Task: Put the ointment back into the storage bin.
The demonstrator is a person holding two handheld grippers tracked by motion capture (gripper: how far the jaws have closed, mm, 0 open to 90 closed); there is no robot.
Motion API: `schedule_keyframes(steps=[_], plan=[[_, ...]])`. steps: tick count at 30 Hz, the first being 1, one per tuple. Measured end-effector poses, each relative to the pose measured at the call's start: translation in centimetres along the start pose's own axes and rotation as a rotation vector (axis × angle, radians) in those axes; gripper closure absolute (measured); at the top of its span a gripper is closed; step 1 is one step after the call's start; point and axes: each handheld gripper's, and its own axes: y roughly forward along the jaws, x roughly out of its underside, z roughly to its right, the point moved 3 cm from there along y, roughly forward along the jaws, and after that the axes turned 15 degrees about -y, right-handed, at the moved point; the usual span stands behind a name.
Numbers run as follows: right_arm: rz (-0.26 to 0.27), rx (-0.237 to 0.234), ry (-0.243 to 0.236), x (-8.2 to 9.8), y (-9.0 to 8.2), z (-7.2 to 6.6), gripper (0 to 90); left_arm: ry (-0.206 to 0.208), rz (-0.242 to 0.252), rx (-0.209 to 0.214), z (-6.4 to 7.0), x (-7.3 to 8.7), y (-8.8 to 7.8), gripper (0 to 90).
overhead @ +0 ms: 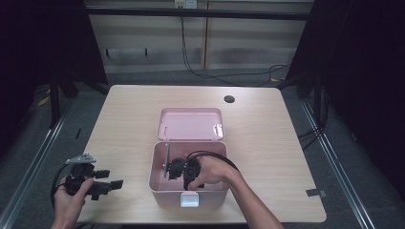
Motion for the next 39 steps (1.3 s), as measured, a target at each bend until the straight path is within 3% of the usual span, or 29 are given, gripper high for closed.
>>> schedule_keyframes(steps=[18, 27, 39], plan=[[-0.012, -0.029, 0.012, 0.1, 0.3, 0.0, 70.4, -0.004, 0.000, -0.003, 0.0, 0.0, 0.0, 19.0], [-0.003, -0.008, 0.020, 0.4, -0.2, 0.0, 68.0, -0.006, 0.000, -0.002, 0.0, 0.0, 0.0, 19.0], [0.029, 0.046, 0.074, 1.1, -2.0, -0.2, 61.5, -0.004, -0.001, -0.001, 0.0, 0.0, 0.0, 19.0]])
